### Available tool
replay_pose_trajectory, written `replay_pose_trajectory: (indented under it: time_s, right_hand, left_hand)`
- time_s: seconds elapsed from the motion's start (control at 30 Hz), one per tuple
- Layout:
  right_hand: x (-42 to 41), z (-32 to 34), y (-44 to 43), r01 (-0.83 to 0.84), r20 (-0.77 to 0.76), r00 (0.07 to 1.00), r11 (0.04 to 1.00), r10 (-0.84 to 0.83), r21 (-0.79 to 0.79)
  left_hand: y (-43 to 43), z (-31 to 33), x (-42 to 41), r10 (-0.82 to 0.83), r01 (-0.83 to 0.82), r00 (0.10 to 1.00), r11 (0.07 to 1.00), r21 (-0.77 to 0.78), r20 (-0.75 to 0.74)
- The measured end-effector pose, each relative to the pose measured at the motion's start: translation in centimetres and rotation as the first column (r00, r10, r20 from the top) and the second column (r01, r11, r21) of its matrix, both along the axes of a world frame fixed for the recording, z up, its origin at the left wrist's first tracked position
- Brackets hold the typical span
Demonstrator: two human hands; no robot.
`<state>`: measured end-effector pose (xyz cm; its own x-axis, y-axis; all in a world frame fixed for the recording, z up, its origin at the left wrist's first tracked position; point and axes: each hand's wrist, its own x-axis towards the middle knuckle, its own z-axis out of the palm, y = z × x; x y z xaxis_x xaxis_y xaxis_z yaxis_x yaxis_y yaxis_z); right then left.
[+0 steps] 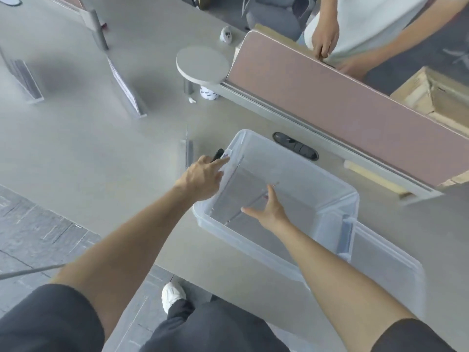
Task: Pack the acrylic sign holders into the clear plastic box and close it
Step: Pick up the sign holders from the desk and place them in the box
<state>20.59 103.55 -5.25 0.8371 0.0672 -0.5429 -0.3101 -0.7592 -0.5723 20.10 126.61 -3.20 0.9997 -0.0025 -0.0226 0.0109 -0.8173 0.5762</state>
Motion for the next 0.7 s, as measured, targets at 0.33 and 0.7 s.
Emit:
replay_pose_trajectory:
  time_s: [0.33, 0.7]
  right_hand:
    - [3.5, -1.2, 1.1, -0.034, -0.146, 0.987, 0.970, 0.071, 0.240]
    - [4.9, -2.0, 1.6, -0.147, -0.159, 0.966, 0.939, 0.204, 0.310]
  left_hand:
    - [0.0, -1.7, -0.6, 0.018, -0.007, 0.996, 0.992, -0.123, 0.089]
    - [-0.1, -1.7, -0.5, 0.054, -0.049, 0.998, 0.993, -0.111, 0.044]
